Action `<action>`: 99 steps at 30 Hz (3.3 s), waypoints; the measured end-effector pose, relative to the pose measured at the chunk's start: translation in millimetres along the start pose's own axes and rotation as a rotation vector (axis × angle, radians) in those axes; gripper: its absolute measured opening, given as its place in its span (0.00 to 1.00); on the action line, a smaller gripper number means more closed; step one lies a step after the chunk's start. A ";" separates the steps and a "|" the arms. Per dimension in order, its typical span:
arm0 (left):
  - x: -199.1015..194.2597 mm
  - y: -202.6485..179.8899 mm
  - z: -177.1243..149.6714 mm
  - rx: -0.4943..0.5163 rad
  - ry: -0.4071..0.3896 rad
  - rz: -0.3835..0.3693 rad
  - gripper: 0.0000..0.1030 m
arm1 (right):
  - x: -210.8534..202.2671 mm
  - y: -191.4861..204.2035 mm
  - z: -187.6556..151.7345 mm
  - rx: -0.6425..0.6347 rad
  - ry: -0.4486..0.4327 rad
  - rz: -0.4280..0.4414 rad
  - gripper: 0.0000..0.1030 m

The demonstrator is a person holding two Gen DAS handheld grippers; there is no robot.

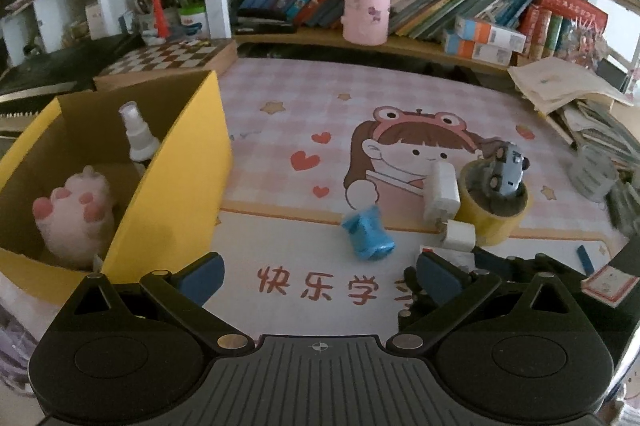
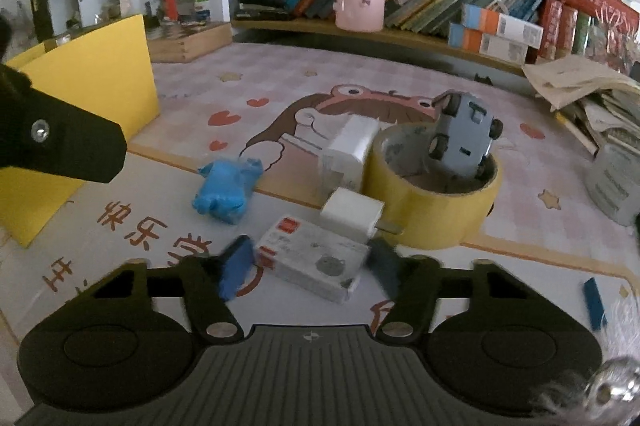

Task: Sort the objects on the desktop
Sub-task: 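Close the left tool on the blue toy, then lift the blue toy with the left tool and carry it over the yellow box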

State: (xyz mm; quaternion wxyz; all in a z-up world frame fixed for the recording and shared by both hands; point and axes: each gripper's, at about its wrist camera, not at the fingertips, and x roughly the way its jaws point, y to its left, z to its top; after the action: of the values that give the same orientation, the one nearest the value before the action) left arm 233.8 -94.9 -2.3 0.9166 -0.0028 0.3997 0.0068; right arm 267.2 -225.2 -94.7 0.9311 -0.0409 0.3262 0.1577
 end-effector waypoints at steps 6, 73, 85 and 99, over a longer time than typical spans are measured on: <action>11.0 -8.9 4.0 0.014 0.004 -0.041 1.00 | -17.1 -26.6 -3.3 0.048 0.004 -0.004 0.56; -74.4 40.5 -36.5 0.015 -0.173 -0.307 0.26 | -162.2 10.0 1.3 0.034 -0.075 -0.049 0.56; -87.5 88.2 -64.9 0.004 -0.145 -0.344 0.26 | -176.8 64.9 -12.3 0.023 -0.040 -0.080 0.56; -110.9 140.8 -97.1 -0.032 -0.140 -0.367 0.26 | -186.9 138.1 -31.1 -0.028 0.013 -0.051 0.56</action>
State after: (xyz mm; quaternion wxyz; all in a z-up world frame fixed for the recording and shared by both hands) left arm 85.1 43.8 12.9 0.9279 -0.0895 0.3275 -0.1540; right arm 66.7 -149.9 0.6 0.9320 -0.0634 0.3289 0.1384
